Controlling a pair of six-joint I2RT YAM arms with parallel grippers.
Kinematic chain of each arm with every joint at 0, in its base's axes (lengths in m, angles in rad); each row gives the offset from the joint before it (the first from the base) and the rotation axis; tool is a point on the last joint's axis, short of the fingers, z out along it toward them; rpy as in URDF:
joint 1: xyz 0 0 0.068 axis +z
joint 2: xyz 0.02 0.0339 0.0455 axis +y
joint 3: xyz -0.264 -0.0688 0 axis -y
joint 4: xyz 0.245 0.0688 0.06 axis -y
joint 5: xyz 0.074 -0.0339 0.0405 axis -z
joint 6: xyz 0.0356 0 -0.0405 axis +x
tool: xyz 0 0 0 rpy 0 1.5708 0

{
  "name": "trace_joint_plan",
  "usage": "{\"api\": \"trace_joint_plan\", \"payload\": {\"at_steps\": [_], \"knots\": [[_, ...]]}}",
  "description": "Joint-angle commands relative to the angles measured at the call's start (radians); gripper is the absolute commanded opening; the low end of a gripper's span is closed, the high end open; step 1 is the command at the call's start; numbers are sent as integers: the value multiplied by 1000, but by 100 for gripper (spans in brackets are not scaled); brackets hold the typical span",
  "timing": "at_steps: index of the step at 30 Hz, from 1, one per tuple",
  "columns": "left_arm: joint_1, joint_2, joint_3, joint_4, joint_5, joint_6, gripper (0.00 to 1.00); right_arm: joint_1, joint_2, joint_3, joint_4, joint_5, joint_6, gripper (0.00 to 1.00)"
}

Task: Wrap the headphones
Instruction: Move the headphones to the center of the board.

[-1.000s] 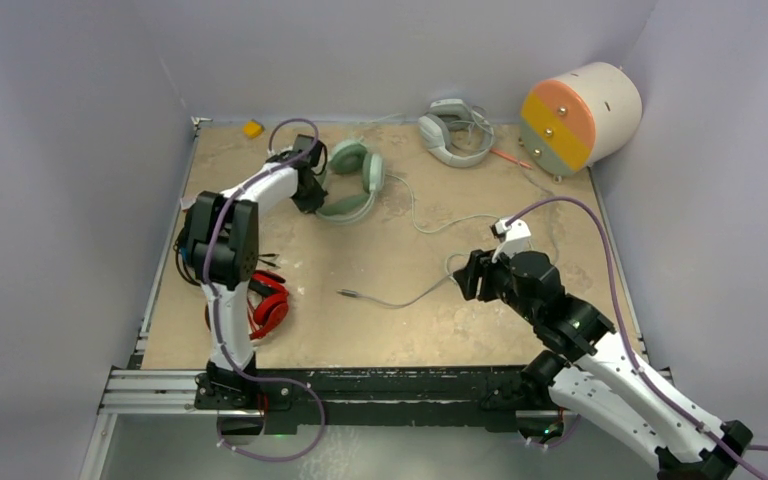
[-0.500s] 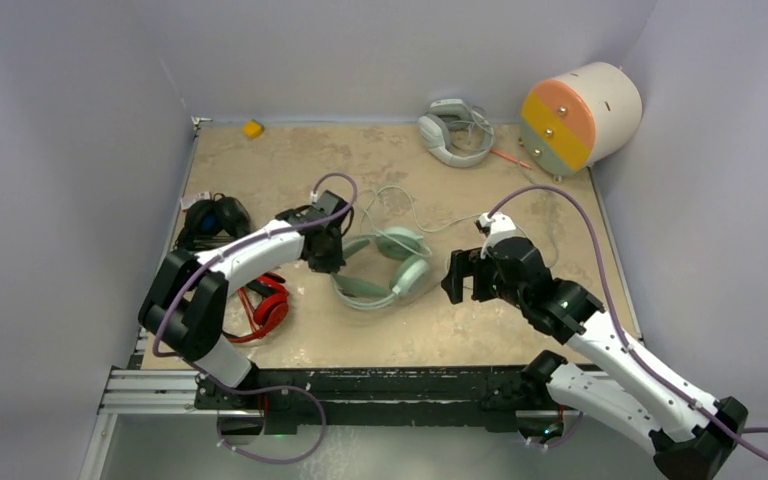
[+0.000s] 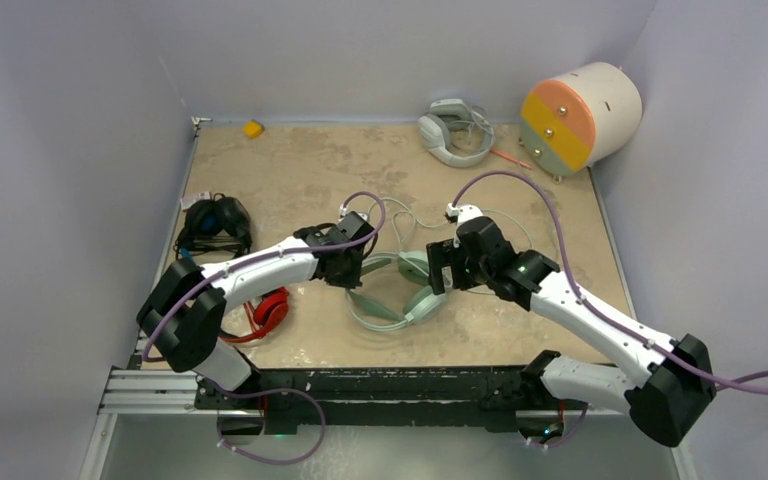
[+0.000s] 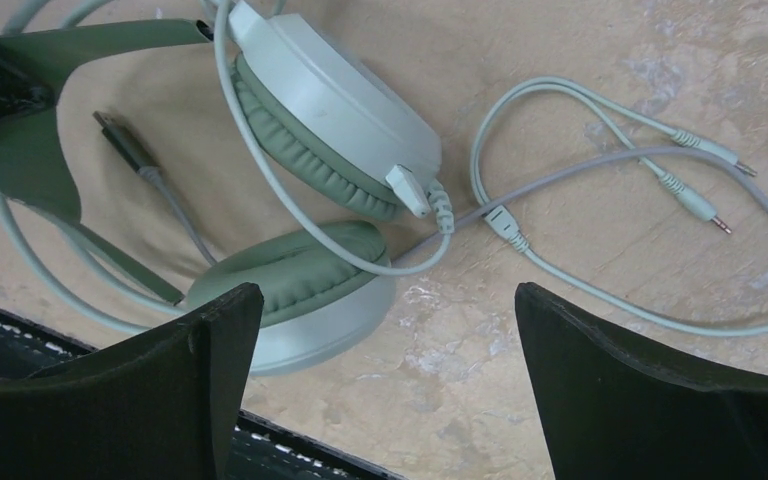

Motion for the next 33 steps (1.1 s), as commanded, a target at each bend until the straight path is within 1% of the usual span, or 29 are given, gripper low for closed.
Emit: {"api": "trace_joint_plan", "payload": {"at_steps": [1,2,4,6,8,11,13,16,19,25,30,33], "knots": [[-26,3,56,30,-25,-3,0,2,41,13,46,-16,17,98],[-27,3,57,28,-27,-6,0,2,43,-3,54,-17,45,97],[-31,3,57,25,-29,-9,0,2,38,-44,91,-40,68,91],[-34,1,58,23,-33,-9,0,1,33,-73,131,-25,89,78],[-36,2,64,13,-42,-9,0,0,27,-83,156,-20,111,72],[-40,3,66,5,-49,-10,0,-20,12,-97,192,-14,149,56],[-41,4,66,5,-50,-12,0,-57,10,-103,207,-39,172,50],[-45,8,65,5,-55,-15,0,-138,16,-124,248,-129,193,48],[-47,15,68,2,-56,-15,0,-184,26,-139,292,-216,202,46],[-49,17,73,-10,-73,-23,0,-200,58,-142,304,-237,213,43],[-52,14,67,-9,-78,-34,1,-204,70,-164,334,-246,219,37],[-52,13,67,-9,-81,-40,1,-213,77,-174,339,-257,220,32]]}}
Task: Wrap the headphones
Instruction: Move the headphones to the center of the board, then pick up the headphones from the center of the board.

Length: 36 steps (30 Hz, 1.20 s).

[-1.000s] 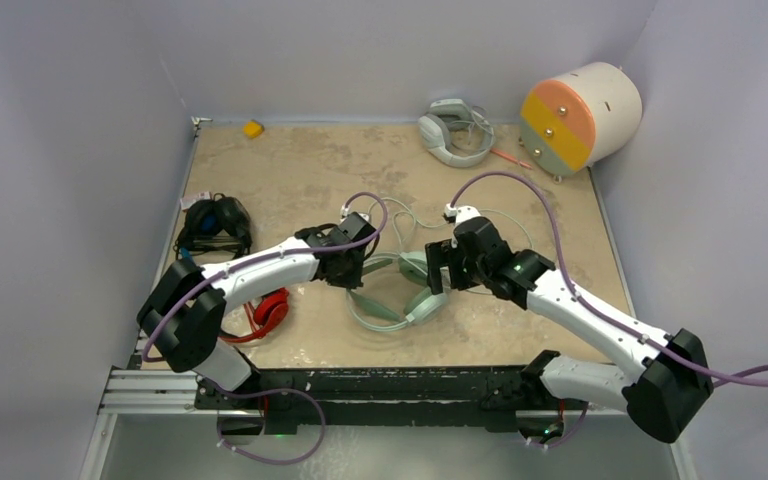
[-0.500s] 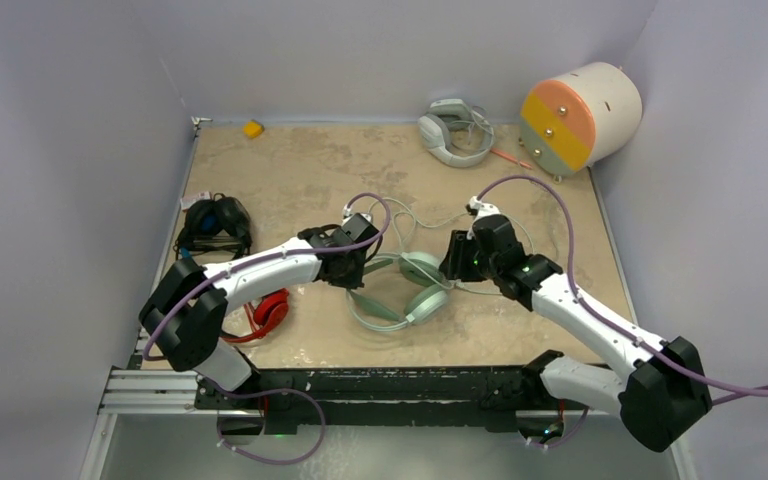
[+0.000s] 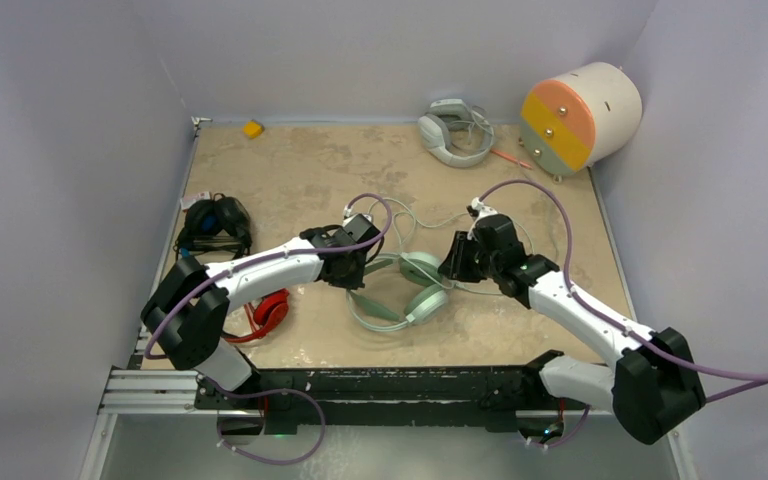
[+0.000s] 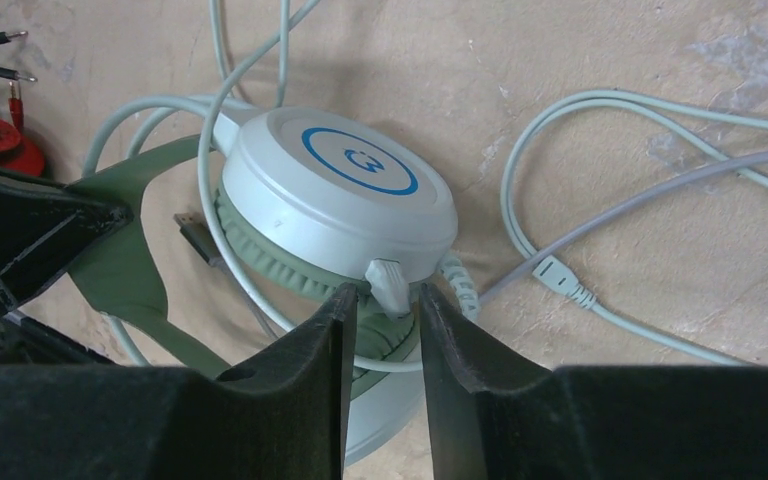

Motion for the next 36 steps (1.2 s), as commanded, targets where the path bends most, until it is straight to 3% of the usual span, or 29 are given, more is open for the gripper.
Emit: {"api": "trace_joint_plan", "payload": {"at_steps": [1,4,7,9,16,31,36], "knots": [[-10,-7,41,18,-12,-31,2,-15,9,-21,50,-36,15,30],[-11,-16,29,14,-25,-45,14,-22,4,-44,66,-45,17,22],[-11,-48,8,28,-28,-48,28,-28,-9,-71,88,-48,21,20],[-11,-65,7,27,-28,-47,30,-34,-19,-88,103,-50,23,20],[-10,-44,18,6,-43,-56,27,-50,-52,-85,119,-70,26,38],[-9,-63,-12,20,-43,-80,51,-106,-1,-38,137,-195,6,35],[-9,-87,-31,29,-37,-92,57,-109,-22,-46,190,-262,-2,40]]}}
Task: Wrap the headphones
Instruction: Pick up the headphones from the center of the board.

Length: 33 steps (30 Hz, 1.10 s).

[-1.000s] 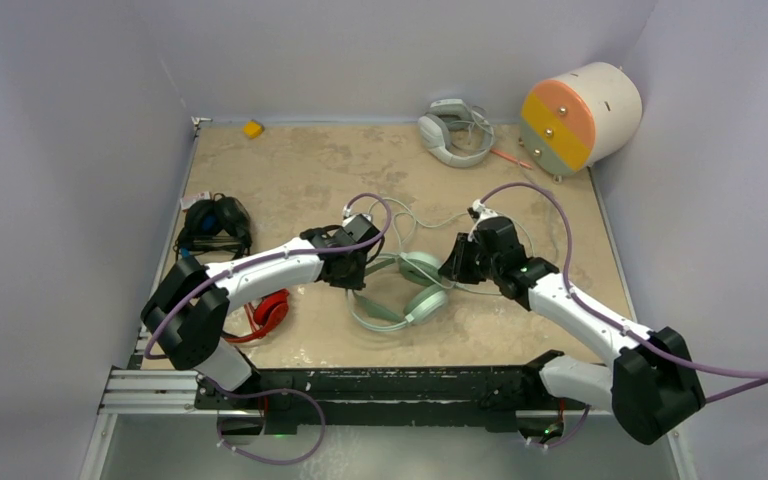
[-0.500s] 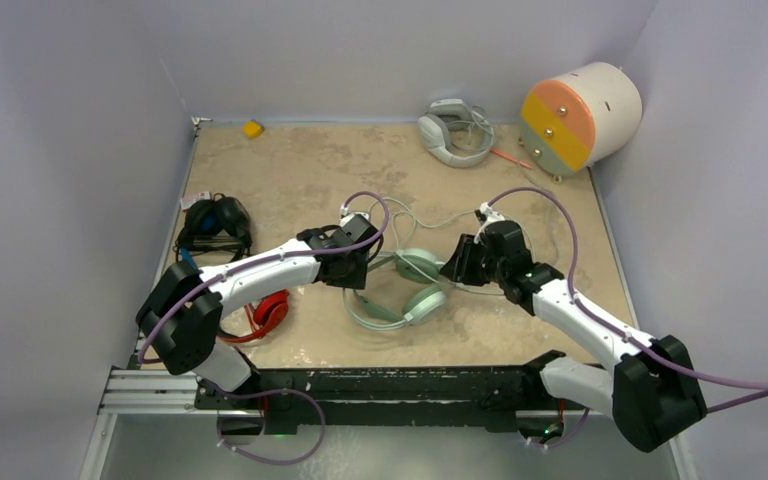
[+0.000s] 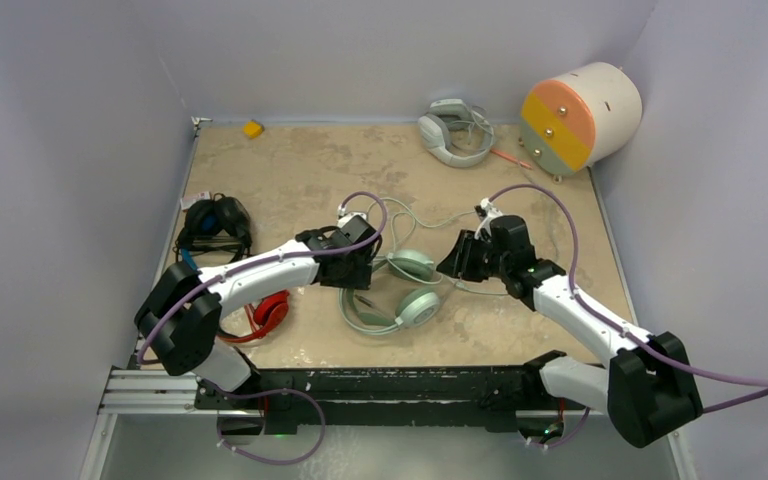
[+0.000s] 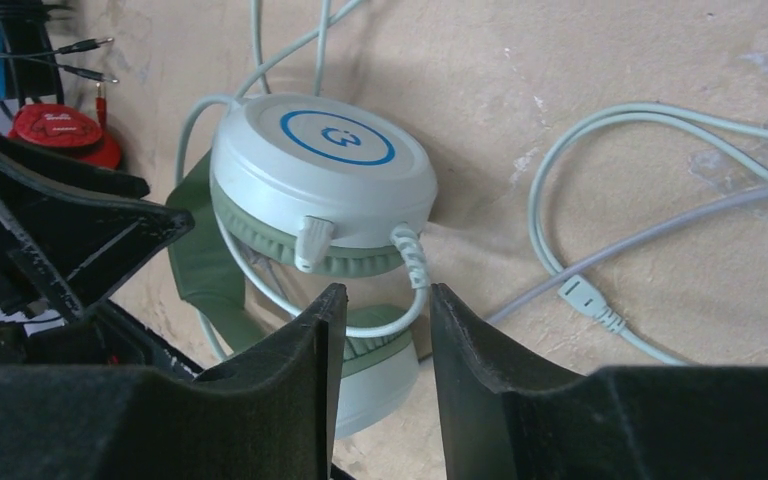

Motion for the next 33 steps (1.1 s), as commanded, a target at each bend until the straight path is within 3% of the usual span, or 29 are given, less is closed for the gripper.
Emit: {"api": "trace_joint_plan", "payload": {"at_steps": [1,5,7,16,26,33], "knots": [[-1,-66,-32,34,-1,-24,60,-6,-21,34,72,-85,-17,40],[0,-120,-52,26,-43,-63,78,-7,-10,51,76,-97,-41,41],[0,-149,-68,34,-48,-73,81,-6,3,60,79,-103,-45,41],[2,-244,-145,85,-63,-112,82,-7,79,105,88,-118,-43,37],[2,-227,-141,63,-66,-114,81,-52,132,63,161,-199,8,15],[2,-190,-89,19,-2,-123,80,-108,149,7,249,-308,46,5]]}}
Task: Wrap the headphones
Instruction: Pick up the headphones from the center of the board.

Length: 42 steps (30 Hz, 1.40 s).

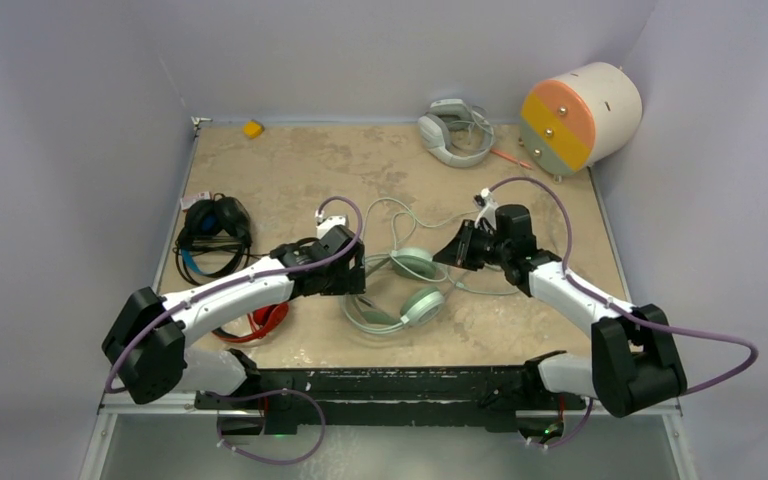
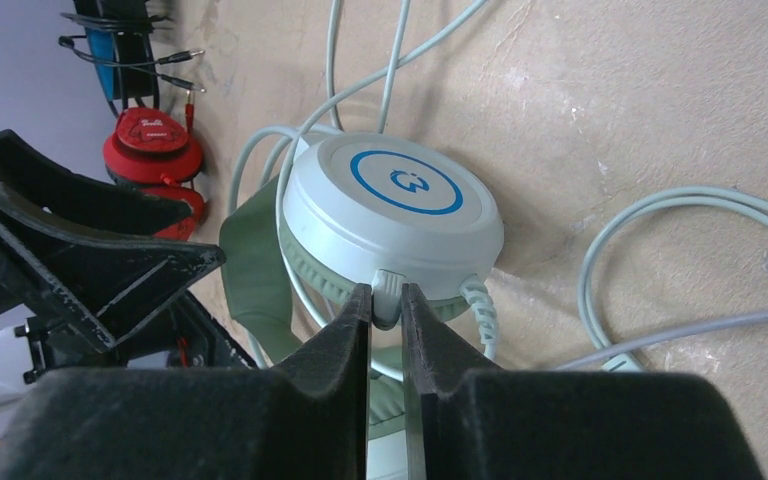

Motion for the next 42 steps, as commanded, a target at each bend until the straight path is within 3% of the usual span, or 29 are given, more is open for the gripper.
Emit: {"api": "trace_joint_plan", "payload": {"at_steps": [1,10,19,34,42], "knots": [[2,15,59,-20,40,-18,80,-30,8,-34,90,-97,31,4],[1,87,98,-36,82,-35,79,-51,-3,-64,118,-121,39,3],[-1,197,129,-119,51,-81,67,-53,-5,-82,121,-105,32,2],[-2,290,103,-82,-11,-111,44,-62,3,-86,125,-120,29,3],[-1,292,93,-40,-8,-121,39,-66,-10,-91,125,-125,29,3]]}}
